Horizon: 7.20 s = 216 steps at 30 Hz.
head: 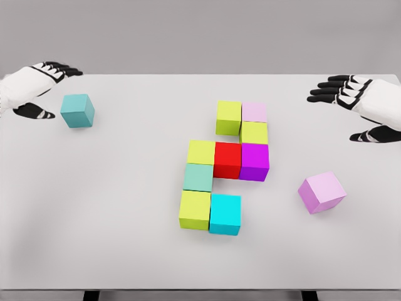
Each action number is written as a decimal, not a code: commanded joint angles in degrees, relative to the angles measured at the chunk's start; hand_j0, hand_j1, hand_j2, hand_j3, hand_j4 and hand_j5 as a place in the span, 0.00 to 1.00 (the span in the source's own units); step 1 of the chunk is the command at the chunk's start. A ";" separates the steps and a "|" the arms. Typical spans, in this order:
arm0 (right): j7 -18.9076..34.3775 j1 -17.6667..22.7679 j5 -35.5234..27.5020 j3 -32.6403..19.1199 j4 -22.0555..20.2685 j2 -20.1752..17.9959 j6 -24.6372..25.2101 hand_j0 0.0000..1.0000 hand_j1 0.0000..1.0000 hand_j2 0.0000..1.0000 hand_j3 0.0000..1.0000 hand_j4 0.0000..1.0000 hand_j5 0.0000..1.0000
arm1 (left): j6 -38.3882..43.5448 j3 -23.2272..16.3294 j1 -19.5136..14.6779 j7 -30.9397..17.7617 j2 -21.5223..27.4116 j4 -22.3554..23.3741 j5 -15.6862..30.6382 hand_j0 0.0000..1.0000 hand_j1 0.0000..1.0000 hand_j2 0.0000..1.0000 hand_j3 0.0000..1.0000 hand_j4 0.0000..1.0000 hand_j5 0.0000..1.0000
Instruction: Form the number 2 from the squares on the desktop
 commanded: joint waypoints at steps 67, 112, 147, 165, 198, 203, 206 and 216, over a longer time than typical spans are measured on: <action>35.23 -1.67 16.91 6.56 1.09 9.85 0.00 0.75 0.75 0.75 0.75 0.75 0.75 | 0.04 -26.37 -21.01 -2.47 -1.11 7.09 -12.67 1.00 1.00 1.00 1.00 1.00 1.00; 34.79 -1.76 3.46 6.39 -2.51 13.54 0.00 1.00 1.00 1.00 1.00 1.00 1.00 | 0.04 -27.51 -21.80 -5.02 -7.97 15.35 -15.75 1.00 1.00 1.00 1.00 1.00 1.00; 35.15 -22.59 6.36 34.07 -1.99 0.71 0.00 1.00 1.00 1.00 1.00 1.00 1.00 | 0.04 -27.43 -25.22 -5.90 -14.56 14.65 -19.88 0.66 0.66 0.66 0.66 0.66 0.66; 34.71 -22.76 3.37 33.90 -2.34 4.93 0.00 1.00 1.00 1.00 1.00 1.00 1.00 | 0.04 -28.83 -26.37 -7.83 -20.88 7.79 -19.88 0.66 0.66 0.66 0.66 0.66 0.66; 35.32 -23.55 3.72 32.84 -2.25 5.90 0.00 1.00 1.00 1.00 1.00 1.00 1.00 | 0.04 -31.21 -26.98 -7.74 -26.25 8.06 -19.71 1.00 1.00 1.00 1.00 1.00 1.00; 35.41 -23.55 3.81 31.61 -1.81 5.81 0.00 1.00 1.00 1.00 1.00 1.00 1.00 | 0.04 -31.47 -26.98 -7.74 -26.25 8.06 -19.71 1.00 1.00 1.00 1.00 1.00 1.00; 35.32 -23.55 4.16 30.82 -1.72 5.98 0.00 1.00 1.00 1.00 1.00 1.00 1.00 | 0.04 -32.00 -27.07 -7.74 -26.25 8.58 -19.79 1.00 1.00 1.00 1.00 1.00 1.00; 35.32 -23.55 3.99 30.91 -2.25 7.74 0.00 1.00 1.00 1.00 1.00 1.00 1.00 | 0.04 -31.21 -30.50 -7.48 -22.21 9.64 -14.00 1.00 1.00 1.00 1.00 1.00 1.00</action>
